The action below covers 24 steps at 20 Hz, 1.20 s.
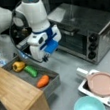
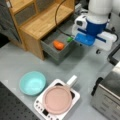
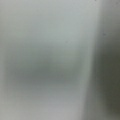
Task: Open the drawer. Pick up the carrot. Put the carrots in the drawer.
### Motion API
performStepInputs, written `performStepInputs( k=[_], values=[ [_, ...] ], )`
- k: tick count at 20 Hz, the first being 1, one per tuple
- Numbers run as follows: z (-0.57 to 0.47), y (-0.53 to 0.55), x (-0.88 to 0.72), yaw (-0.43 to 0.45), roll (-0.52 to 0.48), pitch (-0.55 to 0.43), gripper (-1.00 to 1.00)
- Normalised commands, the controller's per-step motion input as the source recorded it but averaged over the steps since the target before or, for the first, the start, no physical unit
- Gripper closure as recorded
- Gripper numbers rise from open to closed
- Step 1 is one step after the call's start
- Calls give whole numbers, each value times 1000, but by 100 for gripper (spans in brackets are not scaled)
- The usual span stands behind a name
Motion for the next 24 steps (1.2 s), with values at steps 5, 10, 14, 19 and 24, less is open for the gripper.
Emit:
performStepInputs(
  k=[5,10,14,19,24],
  values=[
    [34,-31,196,-173,67,228,-100],
    [59,-13,202,-168,70,168,-100],
    [70,-9,197,-154,58,144,-100],
    [31,-38,176,-162,54,123,-100],
    [30,-78,157,-163,69,92,-100]
  ],
)
